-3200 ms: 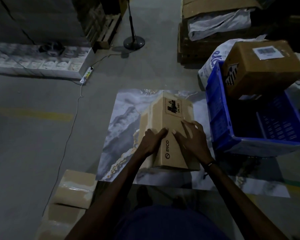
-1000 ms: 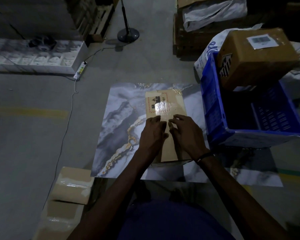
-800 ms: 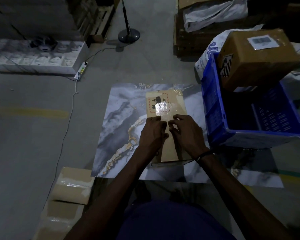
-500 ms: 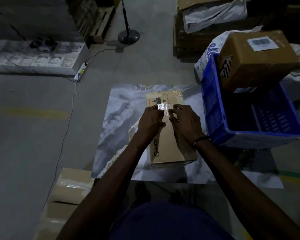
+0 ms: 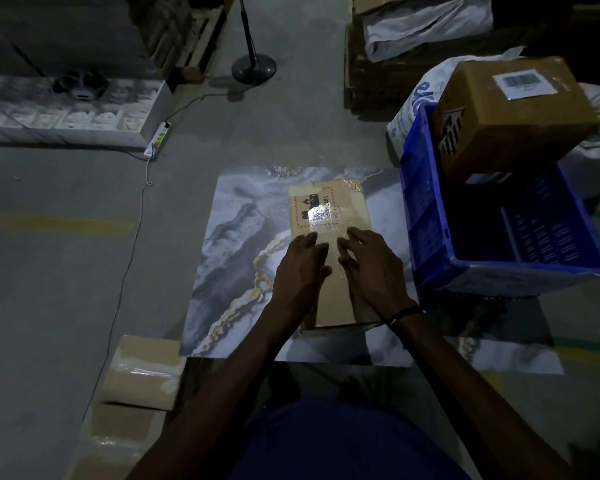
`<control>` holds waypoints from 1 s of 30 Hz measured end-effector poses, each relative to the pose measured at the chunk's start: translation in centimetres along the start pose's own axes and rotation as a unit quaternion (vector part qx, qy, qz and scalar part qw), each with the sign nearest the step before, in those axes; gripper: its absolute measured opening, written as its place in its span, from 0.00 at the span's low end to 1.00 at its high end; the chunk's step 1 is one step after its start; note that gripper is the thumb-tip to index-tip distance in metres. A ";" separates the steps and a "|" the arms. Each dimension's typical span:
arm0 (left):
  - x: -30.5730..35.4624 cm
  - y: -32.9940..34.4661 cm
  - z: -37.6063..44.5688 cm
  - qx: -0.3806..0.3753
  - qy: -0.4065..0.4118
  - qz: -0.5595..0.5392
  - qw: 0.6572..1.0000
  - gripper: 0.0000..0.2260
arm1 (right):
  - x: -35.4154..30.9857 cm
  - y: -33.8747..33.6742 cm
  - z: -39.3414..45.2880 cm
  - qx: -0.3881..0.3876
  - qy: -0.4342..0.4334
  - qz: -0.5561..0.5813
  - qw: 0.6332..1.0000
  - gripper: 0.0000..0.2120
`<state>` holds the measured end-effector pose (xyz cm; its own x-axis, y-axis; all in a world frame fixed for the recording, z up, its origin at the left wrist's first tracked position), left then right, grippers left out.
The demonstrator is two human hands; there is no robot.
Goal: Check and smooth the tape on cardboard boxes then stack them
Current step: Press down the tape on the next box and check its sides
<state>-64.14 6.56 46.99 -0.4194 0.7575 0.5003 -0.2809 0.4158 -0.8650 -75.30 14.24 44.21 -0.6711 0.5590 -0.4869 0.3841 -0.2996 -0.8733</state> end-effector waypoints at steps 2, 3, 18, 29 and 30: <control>0.1 -0.2 -0.3 -0.001 -0.006 -0.007 1.000 0.15 | 0.0 -0.2 0.0 0.003 -0.006 0.001 1.000 0.18; 0.2 -0.3 -0.7 0.002 -0.005 -0.007 1.000 0.15 | 0.2 -0.3 -0.1 0.003 -0.006 -0.003 1.000 0.18; 0.1 2.0 -6.2 0.062 0.014 -0.033 0.997 0.17 | 1.7 -1.1 -4.6 -0.002 -0.009 0.028 1.000 0.17; -0.1 4.3 -11.9 0.090 0.060 -0.109 0.988 0.33 | 4.3 -1.7 -9.0 0.000 0.004 0.183 0.983 0.18; 0.1 4.1 -11.8 0.100 0.065 -0.096 0.988 0.34 | 4.5 -1.7 -9.1 0.012 0.001 0.187 0.982 0.17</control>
<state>-55.17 14.29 43.01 -0.2316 0.7376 0.6343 -0.5143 0.4606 -0.7234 -73.26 24.28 43.65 -0.4844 0.4070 -0.7744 0.5886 -0.5033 -0.6327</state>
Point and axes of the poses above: each hand's wrist, its own z-axis towards the middle knuckle, its own y-axis out of the palm, x = y × z, the point moved 9 cm from there along z, towards the middle knuckle, and after that the axes turned 11 degrees about y, right-handed, at the moved point
